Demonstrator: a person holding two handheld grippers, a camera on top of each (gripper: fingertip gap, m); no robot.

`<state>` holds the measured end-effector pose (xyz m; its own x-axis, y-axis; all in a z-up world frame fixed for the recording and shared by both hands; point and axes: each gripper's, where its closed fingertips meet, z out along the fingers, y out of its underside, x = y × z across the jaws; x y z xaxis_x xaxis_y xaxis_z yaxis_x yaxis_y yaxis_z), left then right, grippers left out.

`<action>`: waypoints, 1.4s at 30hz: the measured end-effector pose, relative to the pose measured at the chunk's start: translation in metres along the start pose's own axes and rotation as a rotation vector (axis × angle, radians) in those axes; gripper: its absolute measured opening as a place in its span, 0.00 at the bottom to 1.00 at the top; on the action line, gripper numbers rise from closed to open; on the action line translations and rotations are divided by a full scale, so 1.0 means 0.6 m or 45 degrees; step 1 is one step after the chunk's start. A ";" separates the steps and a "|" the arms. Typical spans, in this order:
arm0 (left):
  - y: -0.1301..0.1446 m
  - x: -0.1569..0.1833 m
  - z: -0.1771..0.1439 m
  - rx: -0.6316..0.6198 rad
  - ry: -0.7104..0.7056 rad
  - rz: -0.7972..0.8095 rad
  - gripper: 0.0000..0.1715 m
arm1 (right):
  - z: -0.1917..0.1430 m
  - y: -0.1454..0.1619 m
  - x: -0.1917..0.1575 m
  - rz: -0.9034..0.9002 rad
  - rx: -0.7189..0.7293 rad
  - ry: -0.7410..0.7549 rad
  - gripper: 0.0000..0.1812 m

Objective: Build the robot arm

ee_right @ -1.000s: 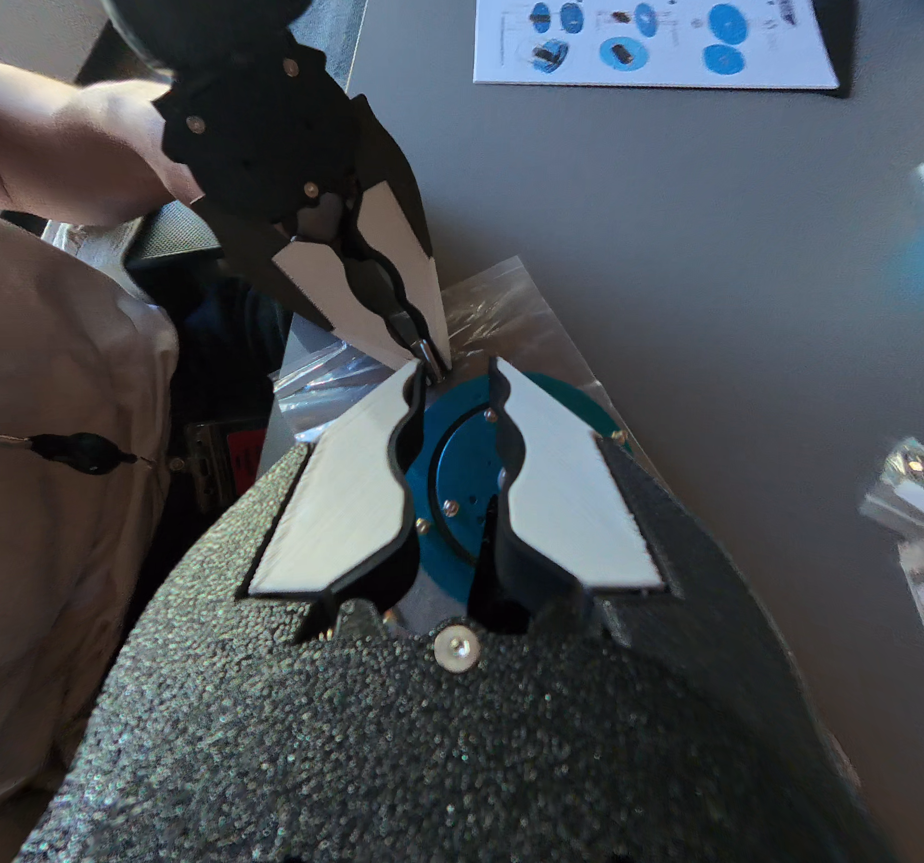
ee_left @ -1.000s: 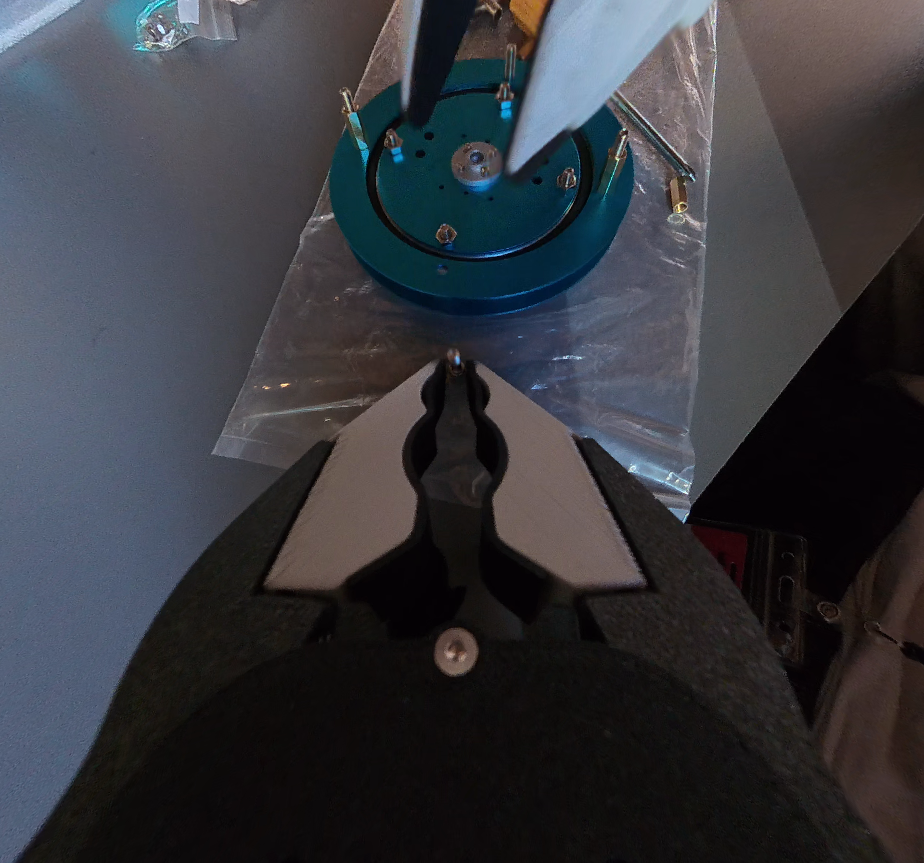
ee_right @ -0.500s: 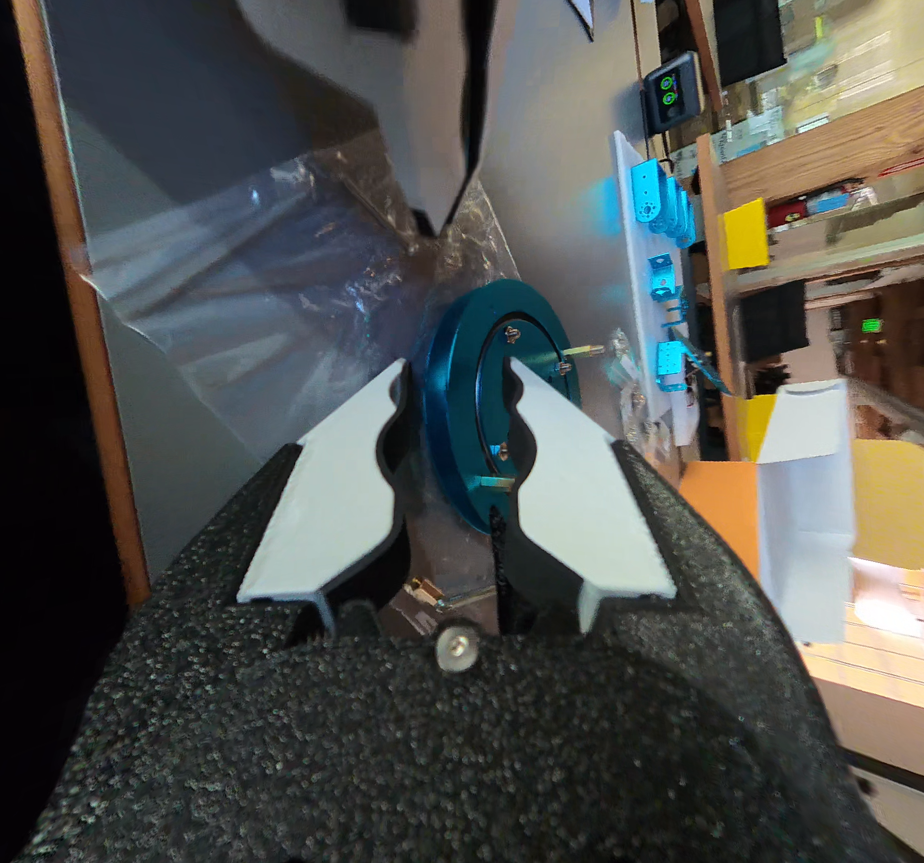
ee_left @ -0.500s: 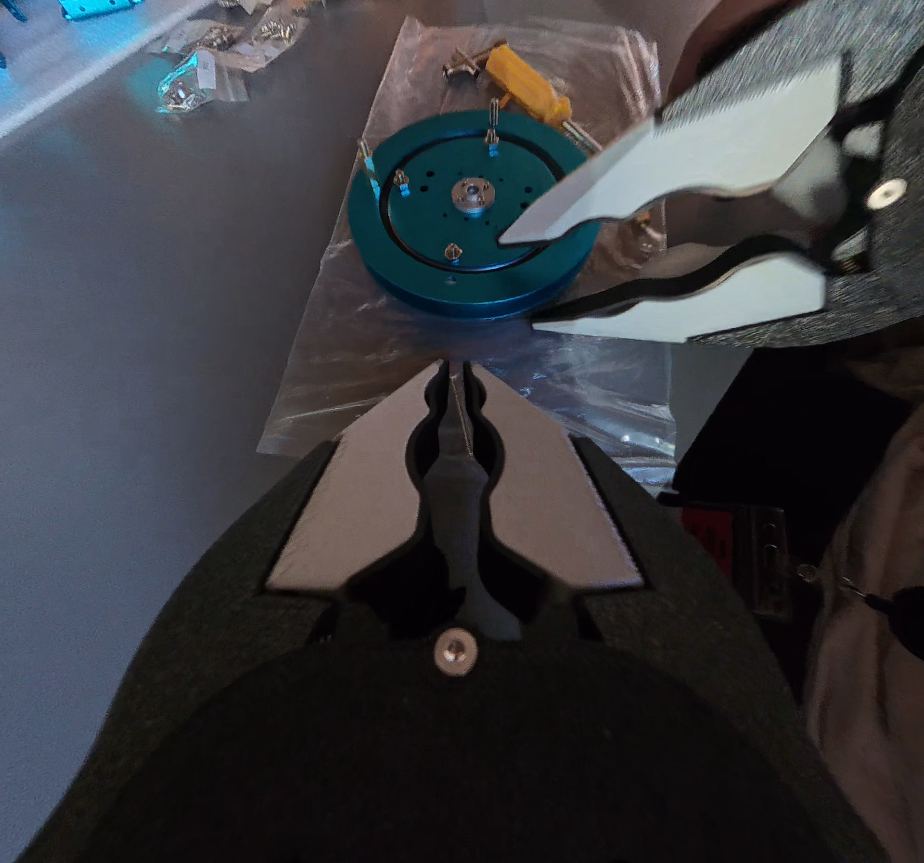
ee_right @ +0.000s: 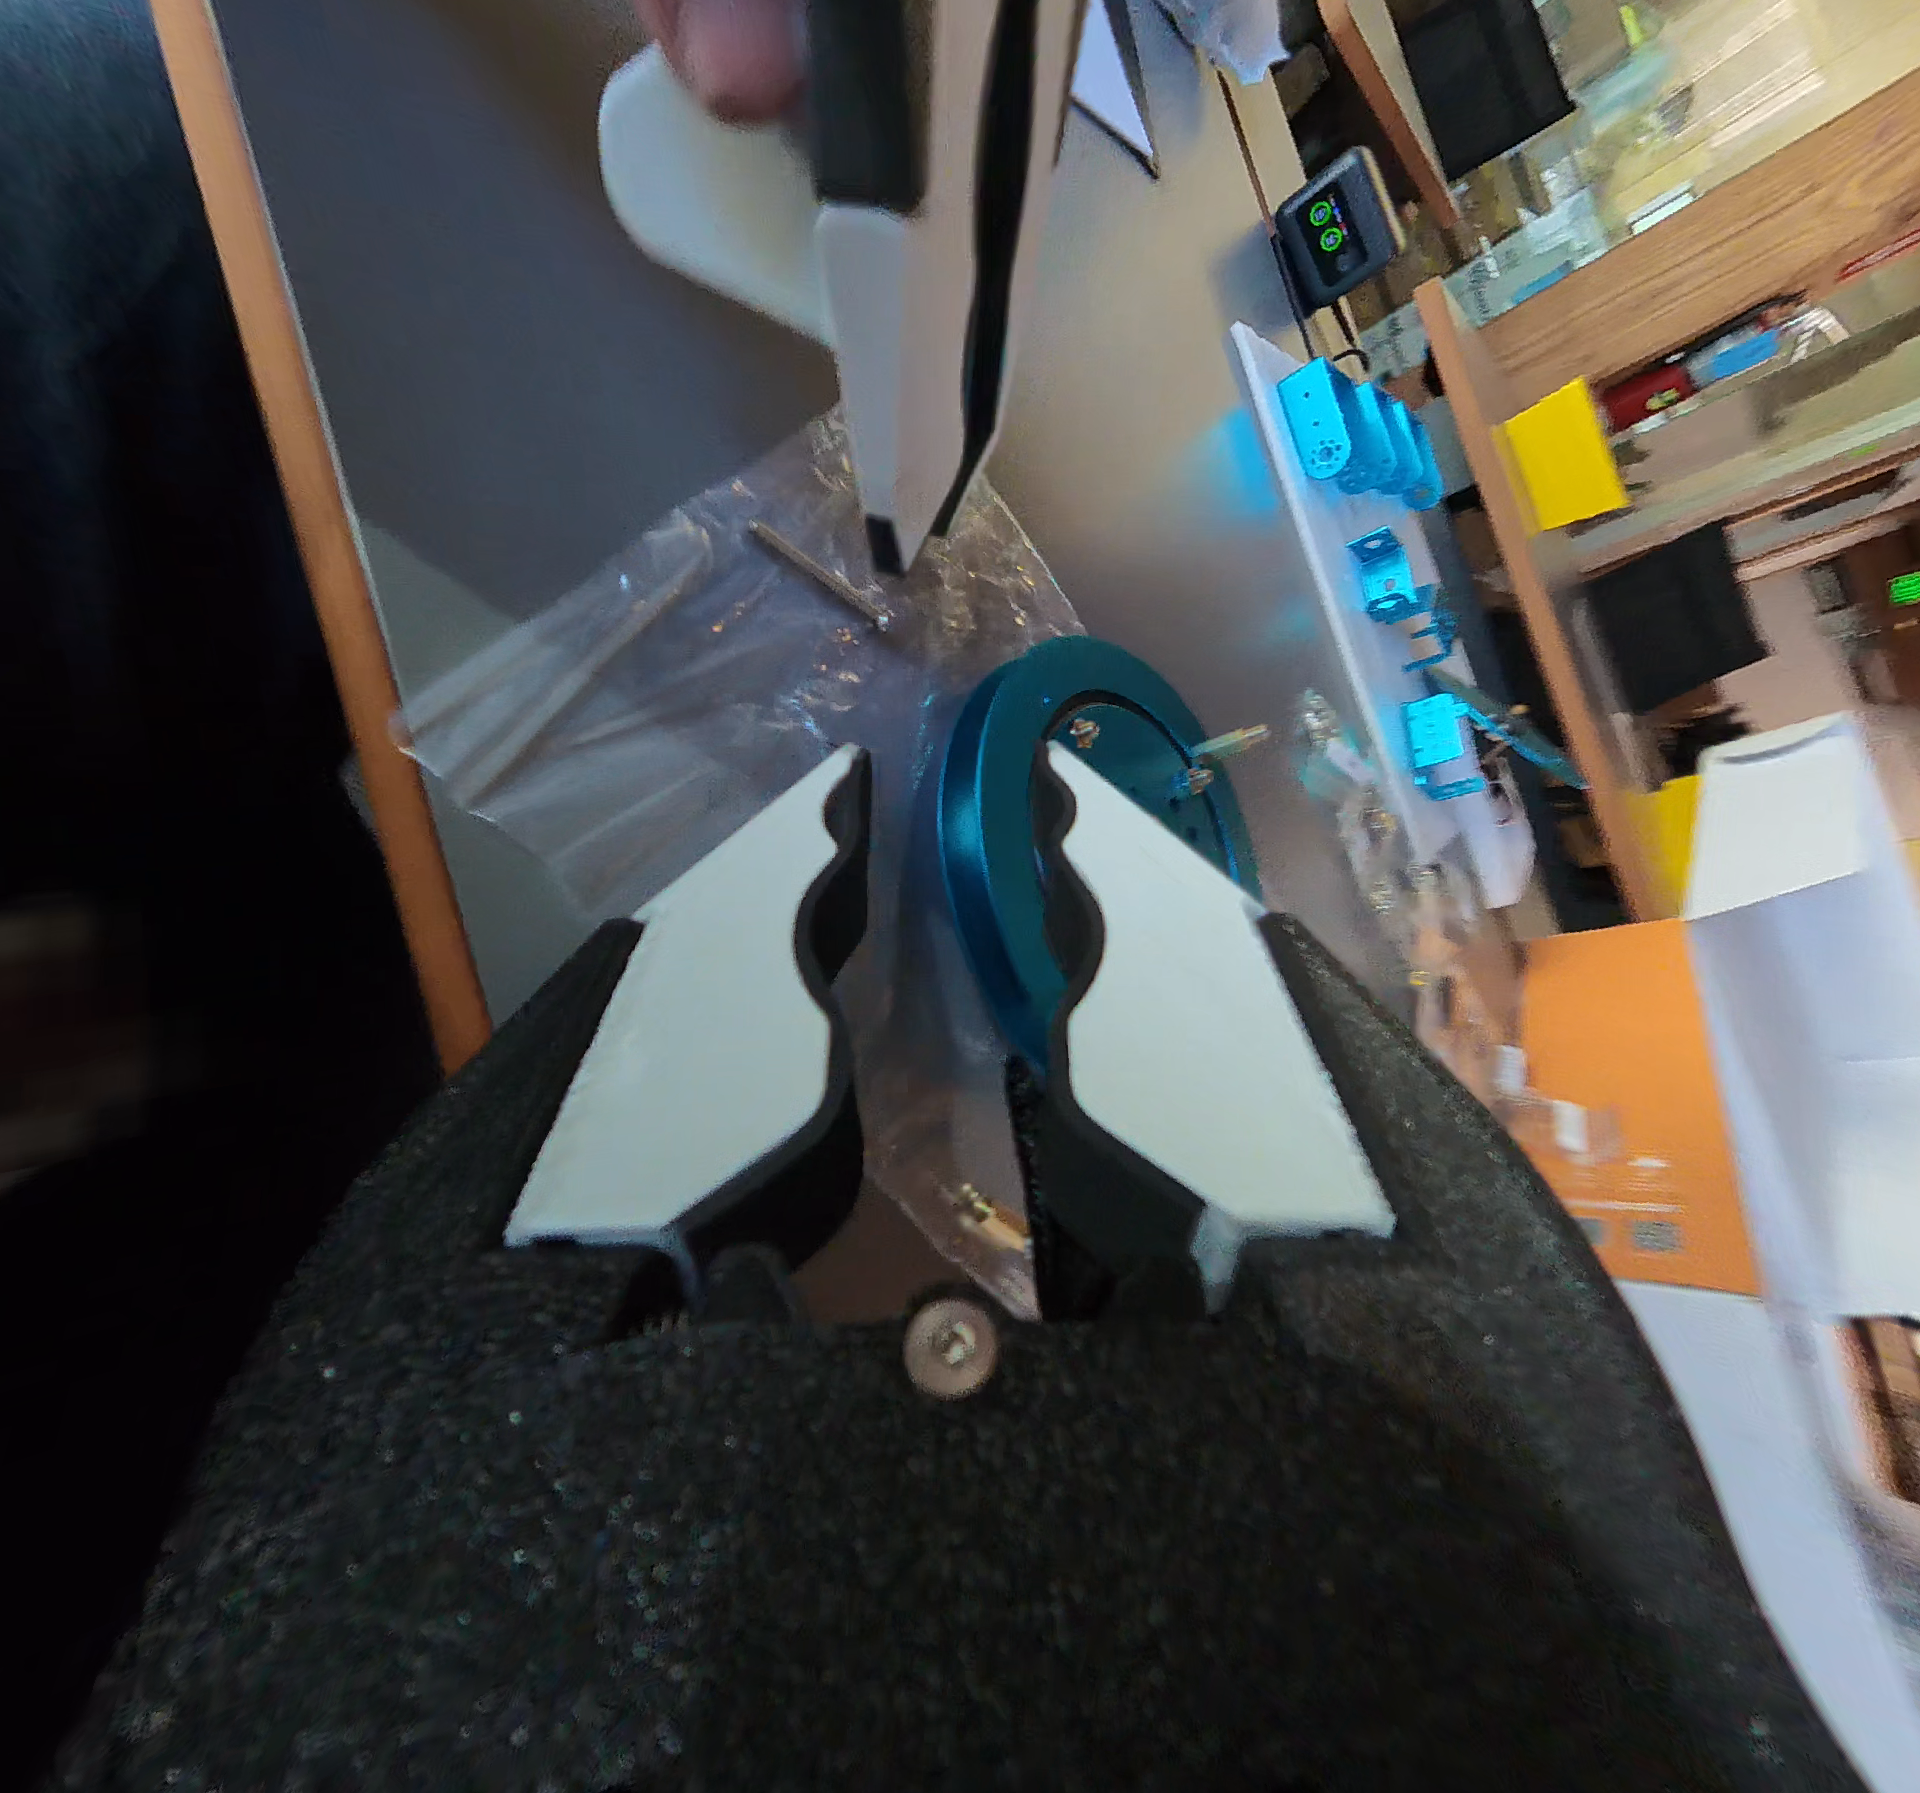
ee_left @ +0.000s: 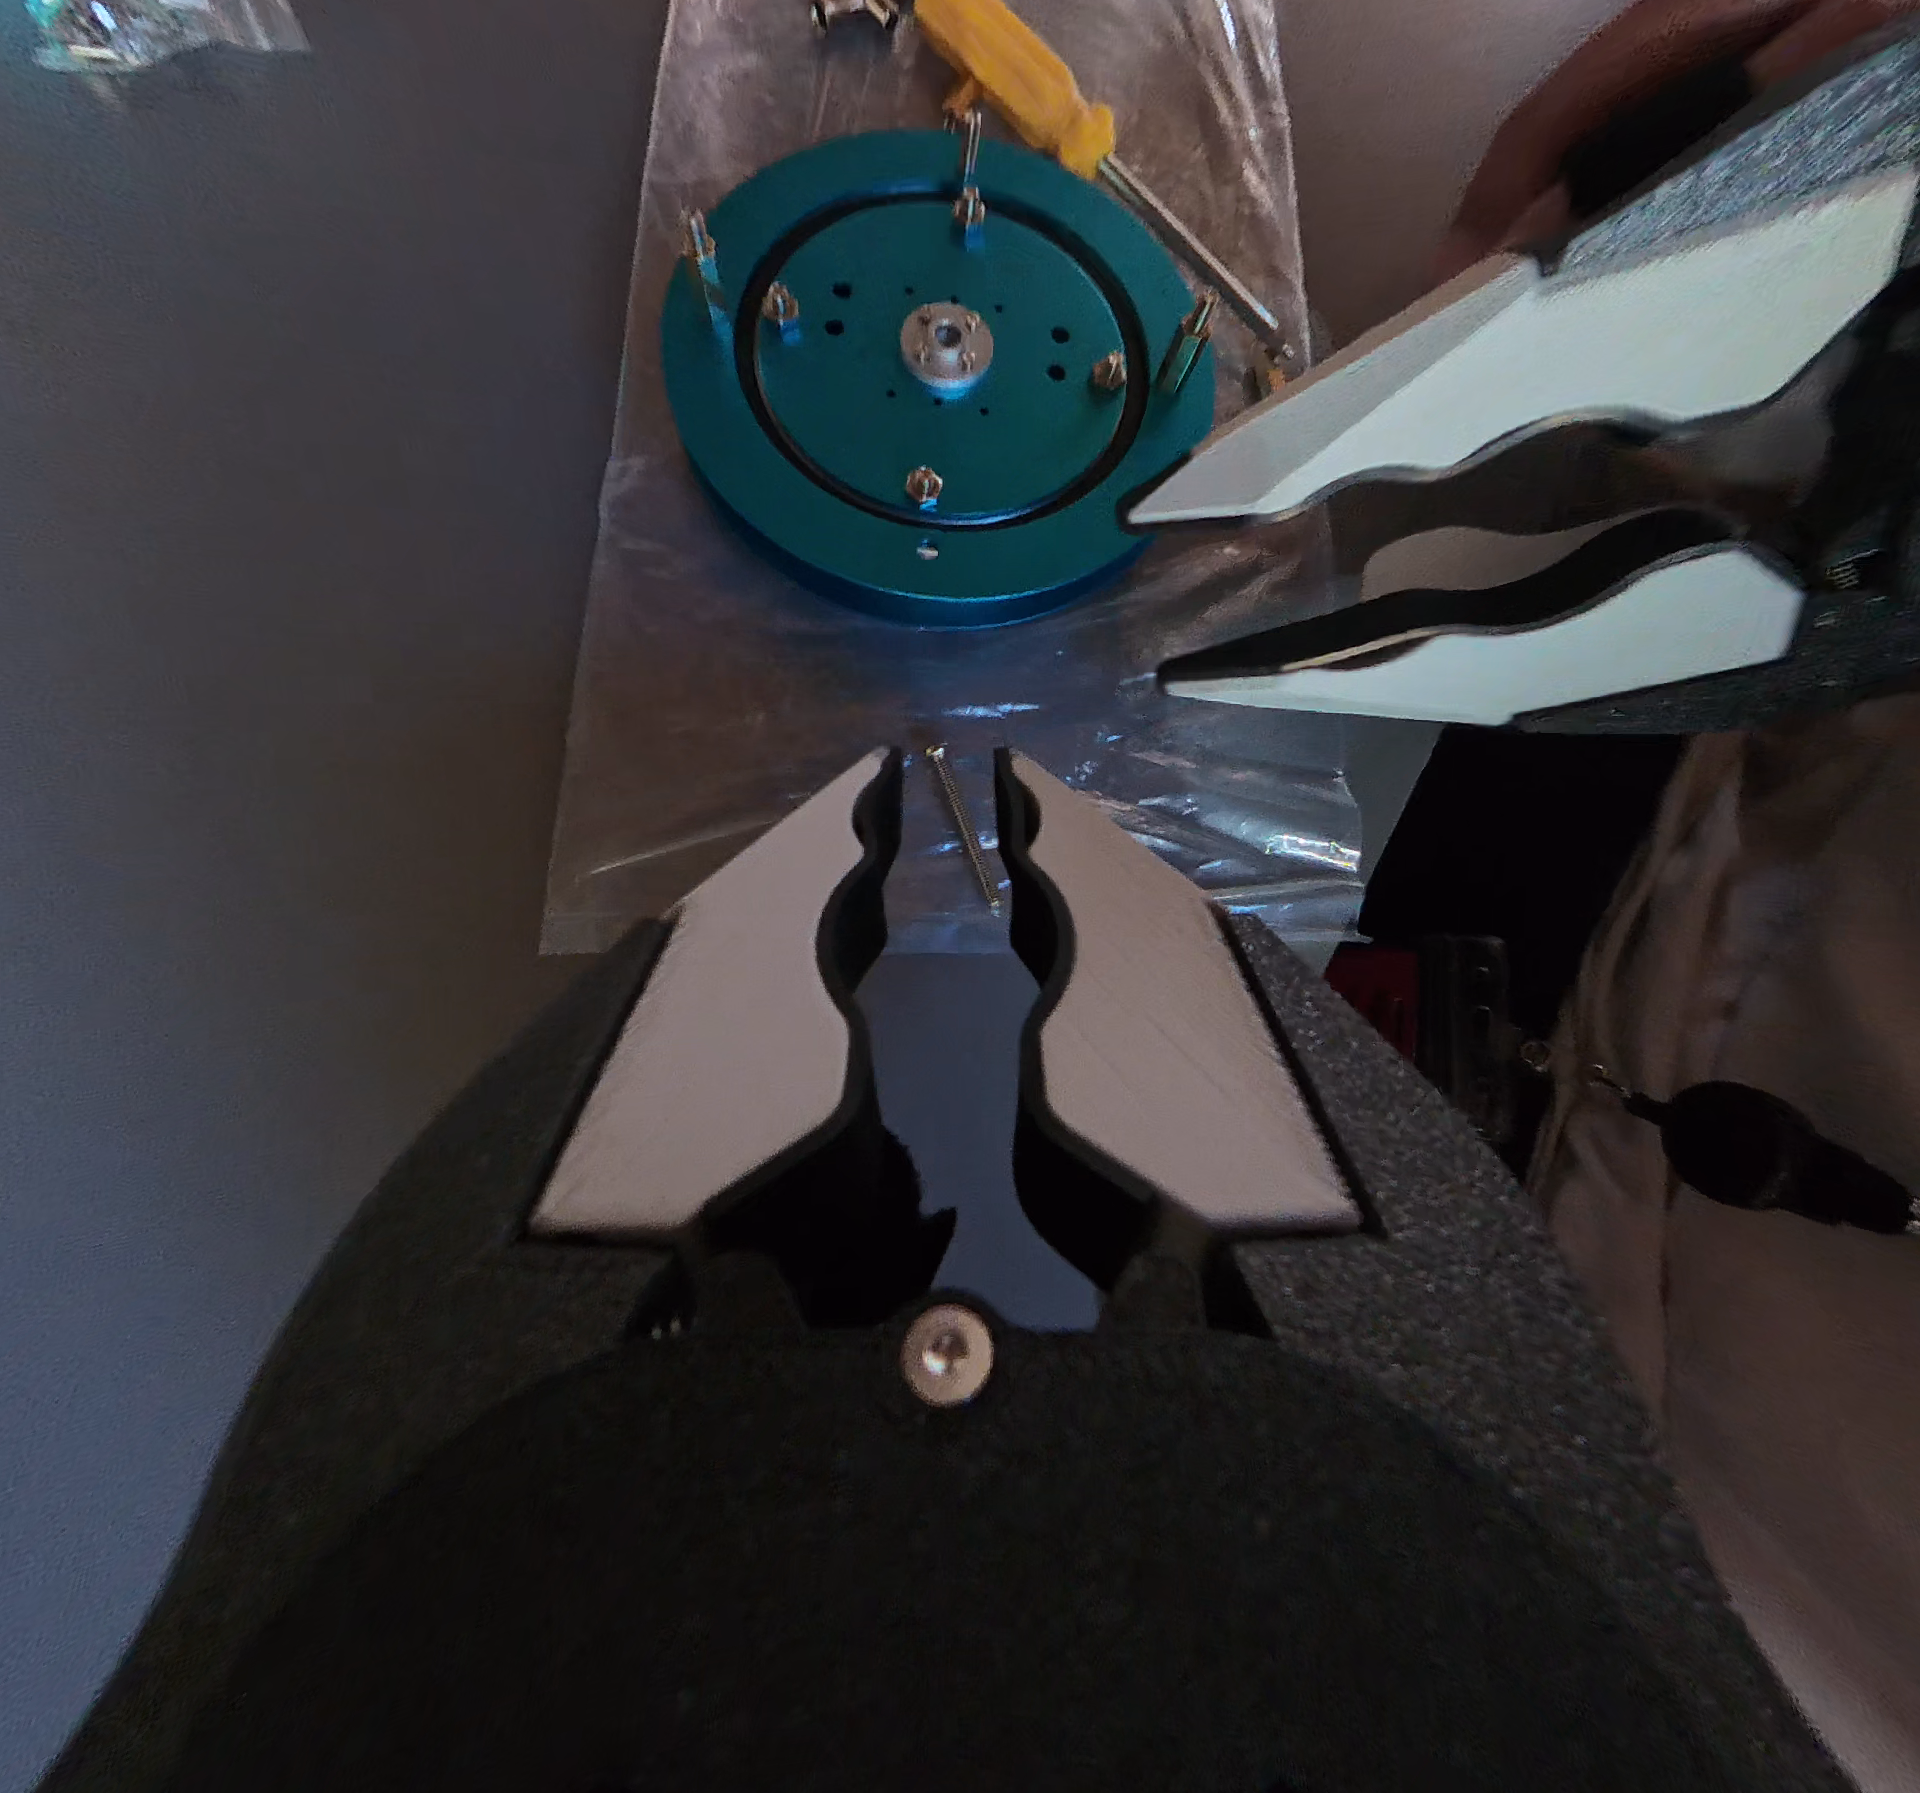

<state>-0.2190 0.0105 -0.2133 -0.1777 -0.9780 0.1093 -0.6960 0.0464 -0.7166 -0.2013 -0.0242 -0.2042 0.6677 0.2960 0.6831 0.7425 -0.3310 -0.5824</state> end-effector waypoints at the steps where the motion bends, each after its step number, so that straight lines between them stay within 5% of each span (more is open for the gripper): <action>1: 0.004 0.001 0.006 -0.027 -0.010 -0.001 0.14 | -0.005 0.000 -0.002 0.059 0.029 -0.024 0.16; 5: 0.024 0.004 0.027 -0.123 -0.052 0.019 0.15 | -0.021 0.010 0.014 0.148 0.064 0.014 0.13; 10: 0.010 -0.009 0.021 -0.079 -0.192 0.090 0.01 | -0.041 -0.015 0.017 0.404 0.176 -0.128 0.12; 13: -0.044 0.000 -0.010 0.216 -0.144 -0.010 0.01 | -0.044 -0.027 0.021 0.588 0.226 -0.246 0.15; 18: -0.153 0.092 -0.093 0.908 0.402 -0.293 0.01 | -0.057 -0.072 0.037 0.993 0.433 -0.469 0.20; 21: -0.169 0.126 -0.106 1.054 0.565 -0.341 0.01 | -0.089 -0.112 0.038 1.325 0.670 -0.870 0.22; 25: -0.168 0.137 -0.104 1.099 0.596 -0.370 0.01 | -0.115 -0.111 0.062 1.459 0.834 -0.989 0.03; 30: -0.145 0.141 -0.087 0.978 0.584 -0.322 0.01 | -0.108 -0.086 0.042 1.210 0.619 -0.939 0.01; 33: -0.123 0.135 -0.068 0.783 0.530 -0.273 0.14 | -0.095 -0.047 0.030 0.728 0.326 -0.727 0.01; 42: -0.099 0.133 -0.023 0.489 0.383 -0.170 0.09 | -0.078 -0.025 0.054 -0.268 -0.040 -0.204 0.01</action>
<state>-0.2015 -0.0676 -0.1522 -0.3365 -0.8658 0.3702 -0.4303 -0.2083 -0.8783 -0.1932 -0.0518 -0.1525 0.5003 0.4987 0.7078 0.8657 -0.2737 -0.4191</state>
